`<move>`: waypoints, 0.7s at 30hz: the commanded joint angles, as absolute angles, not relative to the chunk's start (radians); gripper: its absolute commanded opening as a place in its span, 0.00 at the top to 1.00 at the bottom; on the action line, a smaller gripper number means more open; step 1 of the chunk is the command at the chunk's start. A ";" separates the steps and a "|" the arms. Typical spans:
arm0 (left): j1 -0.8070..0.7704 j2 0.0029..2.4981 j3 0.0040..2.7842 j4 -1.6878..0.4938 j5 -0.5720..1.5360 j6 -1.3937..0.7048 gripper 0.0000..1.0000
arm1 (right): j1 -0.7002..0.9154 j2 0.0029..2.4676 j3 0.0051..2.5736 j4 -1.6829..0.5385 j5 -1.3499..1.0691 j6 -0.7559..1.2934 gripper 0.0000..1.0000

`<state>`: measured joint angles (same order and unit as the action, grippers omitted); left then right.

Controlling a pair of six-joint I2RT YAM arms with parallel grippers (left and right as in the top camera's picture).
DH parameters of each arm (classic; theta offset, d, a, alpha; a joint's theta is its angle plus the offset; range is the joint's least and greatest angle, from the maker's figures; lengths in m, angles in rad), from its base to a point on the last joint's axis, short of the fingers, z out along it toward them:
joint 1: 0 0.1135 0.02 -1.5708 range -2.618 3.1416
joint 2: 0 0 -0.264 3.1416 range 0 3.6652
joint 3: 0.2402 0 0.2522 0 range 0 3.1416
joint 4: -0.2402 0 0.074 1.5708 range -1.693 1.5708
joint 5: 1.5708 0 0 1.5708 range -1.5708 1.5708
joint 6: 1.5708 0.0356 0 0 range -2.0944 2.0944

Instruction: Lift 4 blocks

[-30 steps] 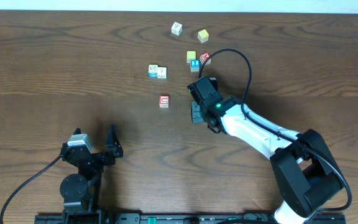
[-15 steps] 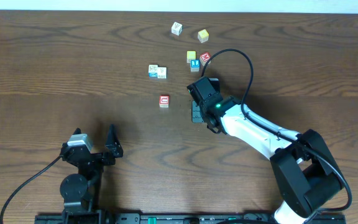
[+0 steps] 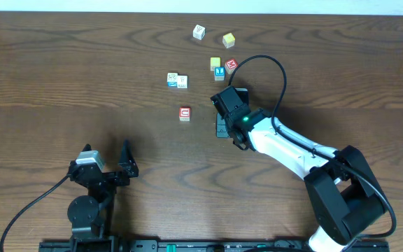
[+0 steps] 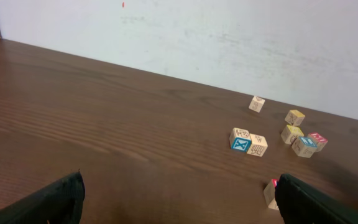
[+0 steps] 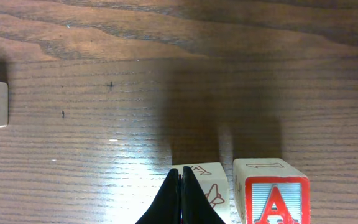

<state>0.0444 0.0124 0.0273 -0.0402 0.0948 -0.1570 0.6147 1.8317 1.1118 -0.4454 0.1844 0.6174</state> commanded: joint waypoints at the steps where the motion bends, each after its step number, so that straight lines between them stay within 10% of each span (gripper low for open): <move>1: 0.043 0.011 0.004 -0.063 0.101 -0.151 0.02 | 0.617 1.833 1.111 -0.430 0.203 0.594 0.99; 14: 0.043 0.011 0.004 -0.063 0.101 -0.151 0.02 | 0.619 1.833 1.111 -0.376 0.166 0.510 0.97; 21: 0.043 0.011 0.004 -0.063 0.101 -0.151 0.02 | 0.613 1.833 1.115 -0.278 0.083 0.398 0.68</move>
<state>0.0444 0.0124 0.0273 -0.0402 0.0948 -0.1570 0.6147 1.8317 1.1110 -0.2935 0.1242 0.4610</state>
